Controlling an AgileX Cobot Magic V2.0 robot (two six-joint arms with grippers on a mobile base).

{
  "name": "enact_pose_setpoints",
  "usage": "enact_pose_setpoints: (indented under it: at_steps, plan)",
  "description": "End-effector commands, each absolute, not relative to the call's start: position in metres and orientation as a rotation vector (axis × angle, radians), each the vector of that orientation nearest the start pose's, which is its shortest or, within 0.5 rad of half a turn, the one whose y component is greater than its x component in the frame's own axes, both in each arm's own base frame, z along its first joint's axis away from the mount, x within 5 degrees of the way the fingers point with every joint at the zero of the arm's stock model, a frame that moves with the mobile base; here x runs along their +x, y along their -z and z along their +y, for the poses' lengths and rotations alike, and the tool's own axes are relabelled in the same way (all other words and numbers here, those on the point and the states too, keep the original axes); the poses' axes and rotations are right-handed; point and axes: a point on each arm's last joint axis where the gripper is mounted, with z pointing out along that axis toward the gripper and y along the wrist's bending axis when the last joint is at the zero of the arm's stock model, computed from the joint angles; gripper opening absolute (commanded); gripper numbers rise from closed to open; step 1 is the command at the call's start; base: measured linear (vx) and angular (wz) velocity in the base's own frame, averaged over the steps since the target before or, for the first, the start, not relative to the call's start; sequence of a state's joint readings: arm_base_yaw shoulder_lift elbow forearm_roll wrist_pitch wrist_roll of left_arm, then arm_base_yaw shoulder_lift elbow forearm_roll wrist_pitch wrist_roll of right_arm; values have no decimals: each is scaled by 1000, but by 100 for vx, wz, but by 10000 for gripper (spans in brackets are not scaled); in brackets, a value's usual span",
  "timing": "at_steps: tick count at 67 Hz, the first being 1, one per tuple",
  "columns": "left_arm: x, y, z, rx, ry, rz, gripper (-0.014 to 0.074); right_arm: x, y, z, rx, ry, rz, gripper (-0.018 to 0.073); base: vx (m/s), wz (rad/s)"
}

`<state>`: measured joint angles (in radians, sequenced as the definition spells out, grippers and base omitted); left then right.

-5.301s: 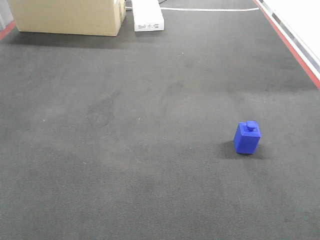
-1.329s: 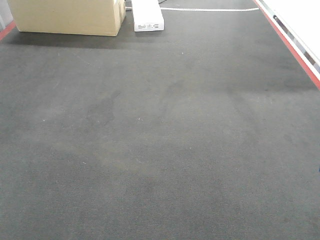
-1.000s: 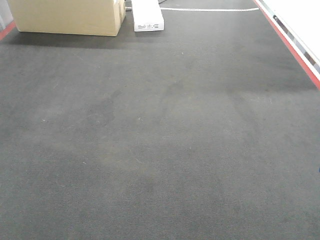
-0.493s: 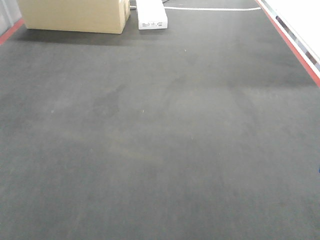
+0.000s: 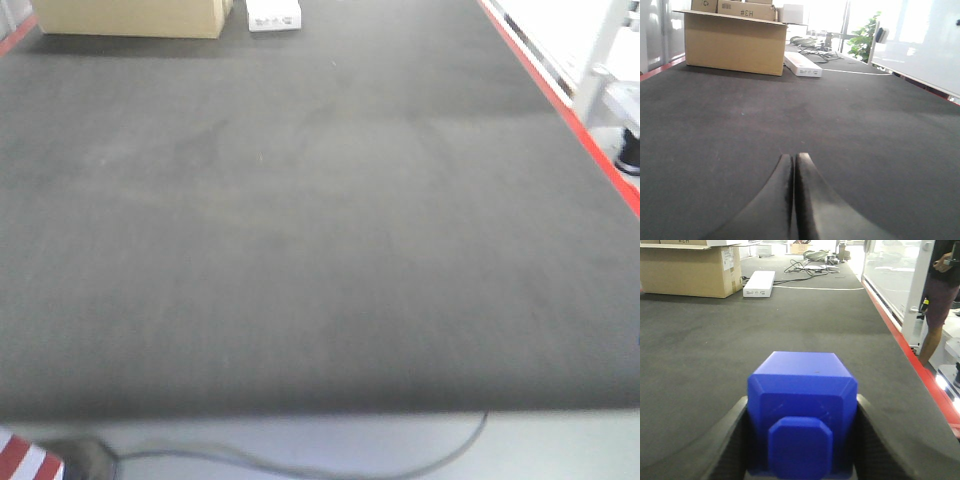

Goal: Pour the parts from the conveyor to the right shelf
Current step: 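Drive away from the conveyor into the aisle holding the block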

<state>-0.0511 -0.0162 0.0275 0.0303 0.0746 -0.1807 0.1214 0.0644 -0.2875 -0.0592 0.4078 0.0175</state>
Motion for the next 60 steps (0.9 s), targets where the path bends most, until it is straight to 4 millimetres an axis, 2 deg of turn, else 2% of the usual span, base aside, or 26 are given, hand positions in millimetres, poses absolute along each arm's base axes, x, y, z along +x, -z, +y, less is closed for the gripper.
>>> enact_pose_setpoints:
  at_steps: [1,60]
  plan:
    - [56,-198,-3,-81,176,1508,-6,43,-283,3,-120,-40,1571,-4,-45,-9]
    - [56,-198,-3,-81,176,1508,-6,43,-283,3,-120,-40,1572,-4,-38,-1]
